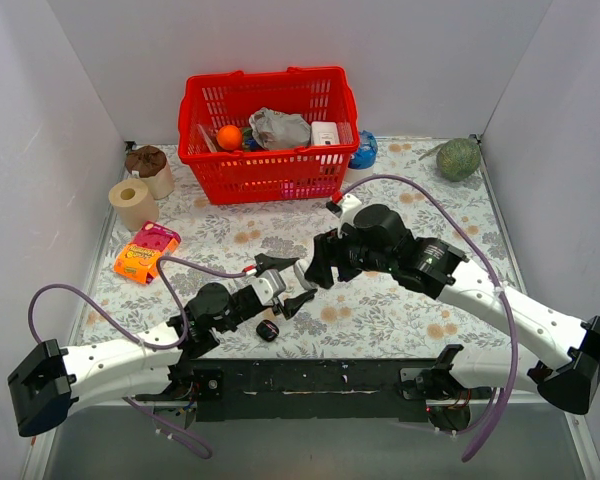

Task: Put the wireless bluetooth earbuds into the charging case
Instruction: Open the charging case, then adjust the charging case.

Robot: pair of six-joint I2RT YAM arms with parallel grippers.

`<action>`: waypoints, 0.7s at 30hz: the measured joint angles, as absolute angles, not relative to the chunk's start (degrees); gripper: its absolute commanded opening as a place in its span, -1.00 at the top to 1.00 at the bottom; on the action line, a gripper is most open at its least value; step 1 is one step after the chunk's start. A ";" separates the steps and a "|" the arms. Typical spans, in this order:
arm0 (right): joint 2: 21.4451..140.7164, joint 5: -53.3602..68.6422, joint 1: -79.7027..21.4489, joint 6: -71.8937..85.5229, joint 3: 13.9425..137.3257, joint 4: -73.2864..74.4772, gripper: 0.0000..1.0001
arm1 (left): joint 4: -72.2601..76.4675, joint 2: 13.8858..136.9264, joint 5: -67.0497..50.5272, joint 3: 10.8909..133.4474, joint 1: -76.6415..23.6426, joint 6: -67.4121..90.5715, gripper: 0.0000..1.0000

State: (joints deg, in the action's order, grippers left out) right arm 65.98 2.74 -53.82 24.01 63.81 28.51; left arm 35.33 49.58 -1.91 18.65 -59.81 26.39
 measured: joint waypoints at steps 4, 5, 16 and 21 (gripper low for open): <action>64.01 1.21 -53.74 24.67 62.96 28.40 -0.46 | 33.93 48.51 -1.74 18.41 -59.79 26.37 1.00; 63.57 0.67 -53.67 24.77 62.83 28.51 -0.45 | 33.78 48.36 -1.74 18.41 -59.79 26.37 1.00; 59.86 -1.43 -53.28 25.34 60.88 27.40 -0.41 | 34.44 47.48 -1.78 18.41 -59.81 26.41 1.00; 59.27 0.95 -53.23 25.23 60.88 24.64 -0.16 | 34.79 47.46 -1.74 18.41 -59.81 26.59 1.00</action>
